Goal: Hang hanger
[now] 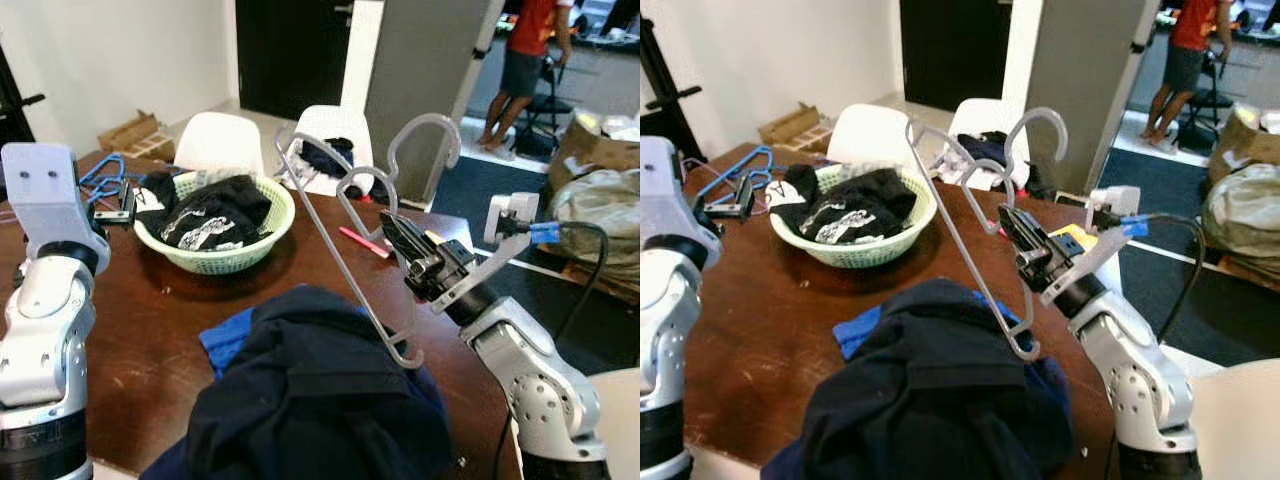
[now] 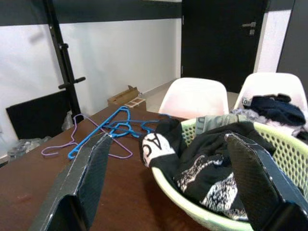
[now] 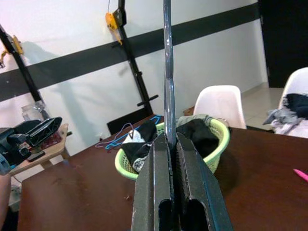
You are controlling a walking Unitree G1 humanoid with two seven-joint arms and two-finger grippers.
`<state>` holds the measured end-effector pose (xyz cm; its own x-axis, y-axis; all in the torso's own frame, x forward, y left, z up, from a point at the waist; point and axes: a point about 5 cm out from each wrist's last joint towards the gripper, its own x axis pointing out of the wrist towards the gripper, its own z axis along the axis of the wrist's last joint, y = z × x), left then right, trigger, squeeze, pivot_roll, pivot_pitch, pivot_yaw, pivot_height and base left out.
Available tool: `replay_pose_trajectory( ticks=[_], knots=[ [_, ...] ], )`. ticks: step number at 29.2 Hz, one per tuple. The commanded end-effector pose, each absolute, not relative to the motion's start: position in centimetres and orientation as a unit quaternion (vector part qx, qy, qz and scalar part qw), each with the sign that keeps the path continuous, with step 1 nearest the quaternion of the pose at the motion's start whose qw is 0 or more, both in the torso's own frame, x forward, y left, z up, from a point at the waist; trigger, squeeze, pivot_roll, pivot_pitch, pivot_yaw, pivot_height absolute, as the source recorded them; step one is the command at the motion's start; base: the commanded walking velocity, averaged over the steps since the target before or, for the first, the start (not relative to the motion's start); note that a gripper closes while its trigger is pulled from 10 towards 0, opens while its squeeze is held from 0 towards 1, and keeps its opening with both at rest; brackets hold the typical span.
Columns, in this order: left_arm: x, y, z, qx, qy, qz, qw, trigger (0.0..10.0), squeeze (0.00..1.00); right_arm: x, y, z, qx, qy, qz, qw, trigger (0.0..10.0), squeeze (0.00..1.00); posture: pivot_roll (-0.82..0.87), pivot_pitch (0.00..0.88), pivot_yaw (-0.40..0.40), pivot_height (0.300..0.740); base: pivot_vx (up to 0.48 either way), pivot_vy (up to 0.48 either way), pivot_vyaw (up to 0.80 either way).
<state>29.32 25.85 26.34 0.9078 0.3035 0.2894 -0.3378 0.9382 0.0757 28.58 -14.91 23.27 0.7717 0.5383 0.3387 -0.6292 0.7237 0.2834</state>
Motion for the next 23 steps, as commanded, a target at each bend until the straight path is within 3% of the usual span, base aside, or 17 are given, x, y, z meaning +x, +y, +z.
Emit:
replay_pose_trajectory(
  ticks=[1,3,7,8,9,10,11,12,15,16,17,19,21,22,23],
  knots=[
    [29.4,27.2,25.9,0.073,-0.113,0.194,0.972,10.0,0.0,28.5,-15.2,23.4,0.186,-0.118,0.312,0.924,10.0,0.0,0.08,0.0,-0.064,0.74,0.0,0.0,0.0],
    [29.4,29.4,25.1,0.097,-0.069,0.236,0.964,10.0,0.0,28.5,-15.3,23.3,0.183,-0.116,0.309,0.926,10.0,0.0,0.08,0.0,-0.065,0.74,0.0,0.0,0.0],
    [29.5,30.6,24.7,0.13,-0.043,0.255,0.957,10.0,0.0,28.5,-15.4,23.3,0.181,-0.115,0.308,0.927,10.0,0.0,0.07,0.0,-0.065,0.74,0.0,0.0,0.0],
    [29.6,32.0,24.5,0.187,-0.016,0.271,0.944,10.0,0.0,28.5,-15.4,23.3,0.179,-0.114,0.306,0.928,10.0,0.0,0.07,0.0,-0.066,0.74,0.0,0.0,0.0],
    [29.6,32.0,24.5,0.187,-0.016,0.271,0.944,10.0,0.0,28.5,-15.4,23.3,0.179,-0.114,0.306,0.928,10.0,0.0,0.07,0.0,-0.066,0.74,0.0,0.0,0.0],
    [29.9,33.3,24.6,0.255,0.002,0.277,0.926,10.0,0.0,28.5,-15.5,23.2,0.175,-0.112,0.305,0.93,10.0,0.0,0.07,0.0,-0.066,0.74,0.0,0.0,0.0],
    [29.9,33.3,24.6,0.255,0.002,0.277,0.926,10.0,0.0,28.5,-15.5,23.2,0.175,-0.112,0.305,0.93,10.0,0.0,0.07,0.0,-0.066,0.74,0.0,0.0,0.0],
    [30.3,34.6,24.6,0.344,0.025,0.271,0.899,10.0,0.0,28.5,-15.6,23.2,0.173,-0.11,0.303,0.931,10.0,0.0,0.07,0.0,-0.066,0.74,0.0,0.0,0.0],
    [30.3,34.6,24.6,0.344,0.025,0.271,0.899,10.0,0.0,28.5,-15.6,23.2,0.173,-0.11,0.303,0.931,10.0,0.0,0.07,0.0,-0.066,0.74,0.0,0.0,0.0],
    [31.1,34.9,24.9,0.438,0.023,0.24,0.866,10.0,0.0,28.5,-15.7,23.2,0.17,-0.109,0.301,0.932,10.0,0.0,0.07,0.0,-0.066,0.74,0.0,0.0,0.0],
    [31.1,34.9,24.9,0.438,0.023,0.24,0.866,10.0,0.0,28.5,-15.7,23.2,0.17,-0.109,0.301,0.932,10.0,0.0,0.07,0.0,-0.066,0.74,0.0,0.0,0.0],
    [33.1,33.8,24.7,0.561,0.006,0.137,0.817,10.0,0.0,28.5,-16.1,23.1,0.155,-0.102,0.297,0.937,10.0,0.0,0.05,0.0,-0.068,0.74,0.0,0.0,0.0],
    [33.1,33.8,24.7,0.561,0.006,0.137,0.817,10.0,0.0,28.5,-16.1,23.1,0.155,-0.102,0.297,0.937,10.0,0.0,0.05,0.0,-0.068,0.74,0.0,0.0,0.0],
    [33.9,32.7,24.4,0.606,-0.002,0.081,0.792,10.0,0.0,28.4,-16.3,23.1,0.149,-0.099,0.295,0.939,10.0,0.0,0.03,0.003,-0.068,0.74,0.0,0.0,0.0],
    [33.9,32.7,24.4,0.606,-0.002,0.081,0.792,10.0,0.0,28.4,-16.3,23.1,0.149,-0.099,0.295,0.939,10.0,0.0,0.03,0.003,-0.068,0.74,0.0,0.0,0.0]
  ],
)
